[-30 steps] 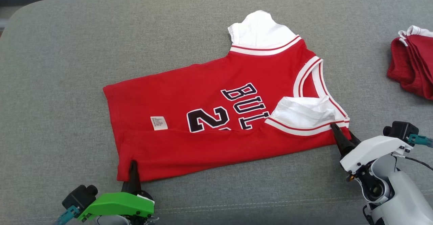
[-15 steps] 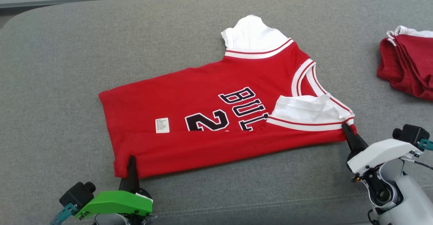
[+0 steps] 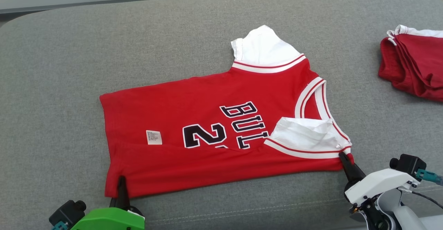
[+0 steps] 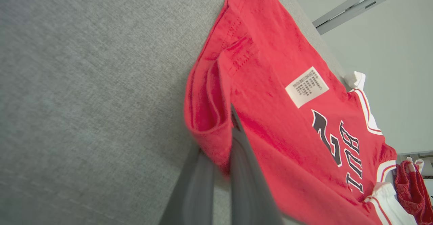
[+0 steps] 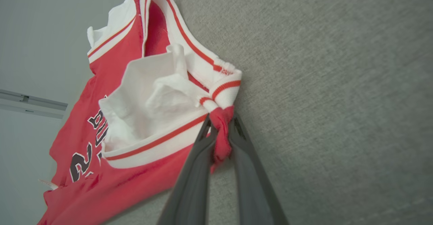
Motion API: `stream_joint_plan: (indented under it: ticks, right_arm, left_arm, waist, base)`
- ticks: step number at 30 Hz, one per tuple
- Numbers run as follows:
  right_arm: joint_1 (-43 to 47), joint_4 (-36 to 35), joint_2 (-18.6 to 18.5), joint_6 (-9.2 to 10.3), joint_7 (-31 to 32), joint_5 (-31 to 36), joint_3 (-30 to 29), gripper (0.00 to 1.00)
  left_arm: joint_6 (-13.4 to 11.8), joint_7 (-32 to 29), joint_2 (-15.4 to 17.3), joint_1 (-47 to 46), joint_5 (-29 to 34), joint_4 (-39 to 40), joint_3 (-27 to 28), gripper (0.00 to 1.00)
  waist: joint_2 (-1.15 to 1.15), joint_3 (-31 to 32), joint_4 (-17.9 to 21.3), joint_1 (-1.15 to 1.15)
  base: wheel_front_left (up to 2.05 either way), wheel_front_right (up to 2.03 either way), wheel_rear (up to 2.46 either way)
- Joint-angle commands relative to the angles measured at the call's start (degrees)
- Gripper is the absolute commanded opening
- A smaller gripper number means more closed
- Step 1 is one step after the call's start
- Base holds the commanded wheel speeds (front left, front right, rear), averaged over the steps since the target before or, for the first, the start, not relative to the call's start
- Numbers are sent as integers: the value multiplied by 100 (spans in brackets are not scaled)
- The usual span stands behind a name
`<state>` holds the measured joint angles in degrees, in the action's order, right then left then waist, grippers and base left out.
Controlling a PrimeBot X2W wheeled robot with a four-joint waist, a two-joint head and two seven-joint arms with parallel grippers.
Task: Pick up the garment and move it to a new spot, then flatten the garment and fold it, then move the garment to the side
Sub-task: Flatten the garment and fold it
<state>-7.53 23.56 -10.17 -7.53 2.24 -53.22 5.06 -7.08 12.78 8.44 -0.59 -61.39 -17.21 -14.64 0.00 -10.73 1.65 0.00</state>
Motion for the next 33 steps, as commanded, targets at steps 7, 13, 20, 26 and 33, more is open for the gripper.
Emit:
stream_joint_plan:
  ticks: [7, 13, 20, 26, 33]
  right_arm:
    - [18, 151, 67, 8, -65, 102, 7, 65]
    - [154, 31, -84, 7, -99, 109, -11, 100]
    - [347, -257, -330, 5, -117, 175, -238, 100]
    - [292, -751, -484, 5, 64, 376, -301, 100]
    - [-41, -1333, -633, 5, 437, 573, -77, 100]
  left_arm:
    - [-118, 48, 71, -25, 46, -200, 58, 59]
    - [-156, 39, 147, 92, 111, -235, 35, 100]
    - [-334, 58, 451, 228, 332, 29, 61, 100]
    - [-491, -154, 875, -133, 725, 386, -104, 100]
    - [-574, -999, 1455, -1225, 1176, 331, -448, 100]
  waist:
    - [0, 86, -37, 0]
    - [0, 143, -25, 0]
    - [0, 205, 16, 0]
    - [0, 252, 65, 0]
    - [0, 73, 159, 0]
  base:
    - [0, 0, 0]
    - [0, 0, 0]
    - [0, 0, 0]
    - [0, 0, 0]
    - [0, 0, 0]
